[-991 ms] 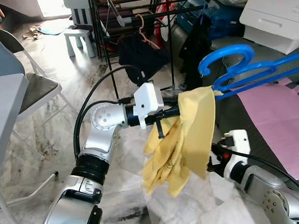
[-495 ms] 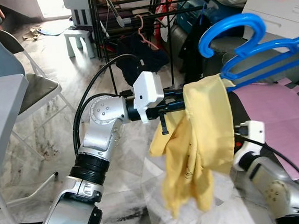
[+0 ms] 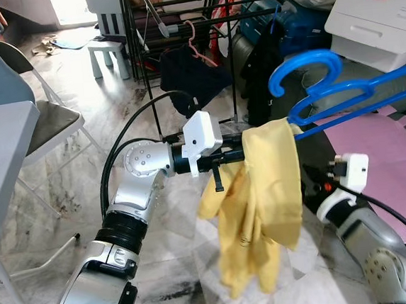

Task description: Hang hanger

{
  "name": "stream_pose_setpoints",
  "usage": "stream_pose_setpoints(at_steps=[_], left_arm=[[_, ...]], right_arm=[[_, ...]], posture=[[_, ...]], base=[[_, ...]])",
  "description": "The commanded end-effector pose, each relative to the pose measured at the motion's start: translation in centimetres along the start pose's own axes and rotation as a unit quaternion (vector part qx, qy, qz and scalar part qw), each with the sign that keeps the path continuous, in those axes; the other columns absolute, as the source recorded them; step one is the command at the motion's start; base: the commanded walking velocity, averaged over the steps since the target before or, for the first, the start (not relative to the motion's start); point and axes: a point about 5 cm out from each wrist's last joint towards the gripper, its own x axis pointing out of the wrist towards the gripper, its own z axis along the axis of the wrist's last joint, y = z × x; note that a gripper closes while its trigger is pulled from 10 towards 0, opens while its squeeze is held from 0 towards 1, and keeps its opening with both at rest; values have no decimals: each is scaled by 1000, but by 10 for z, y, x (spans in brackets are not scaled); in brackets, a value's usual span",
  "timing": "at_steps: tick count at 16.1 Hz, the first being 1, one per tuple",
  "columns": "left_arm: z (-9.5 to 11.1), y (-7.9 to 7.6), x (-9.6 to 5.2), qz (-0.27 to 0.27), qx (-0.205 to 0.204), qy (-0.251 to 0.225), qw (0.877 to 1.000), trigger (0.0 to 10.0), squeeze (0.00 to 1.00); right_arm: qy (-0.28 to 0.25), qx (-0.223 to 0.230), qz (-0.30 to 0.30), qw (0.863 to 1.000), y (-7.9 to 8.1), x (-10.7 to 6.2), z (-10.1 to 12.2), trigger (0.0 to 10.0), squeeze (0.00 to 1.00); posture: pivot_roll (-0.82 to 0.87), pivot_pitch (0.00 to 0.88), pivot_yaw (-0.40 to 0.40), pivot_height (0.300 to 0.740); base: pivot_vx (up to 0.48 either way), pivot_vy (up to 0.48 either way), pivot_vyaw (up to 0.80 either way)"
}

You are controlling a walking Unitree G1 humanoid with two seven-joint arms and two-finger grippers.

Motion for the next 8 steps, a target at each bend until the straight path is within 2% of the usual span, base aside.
stream_pose_setpoints(at_steps=[1, 5, 8], left_arm=[[4, 4, 2, 4, 19, 0, 1000, 10000, 0], [-1, 11, -1, 19, 28, 13, 999, 10000, 0], [10, 16, 3, 18, 40, -9, 999, 10000, 0]], right_arm=[[1, -7, 21, 1000, 5, -3, 4, 10000, 0], [57, -5, 71, 996, 18, -16, -14, 10000, 0], [80, 2, 71, 994, 17, -16, -26, 10000, 0]], posture=[[45, 0, -20, 740], [40, 0, -19, 740], [41, 0, -21, 740]], base=[[0, 0, 0], [0, 0, 0], [0, 0, 0]])
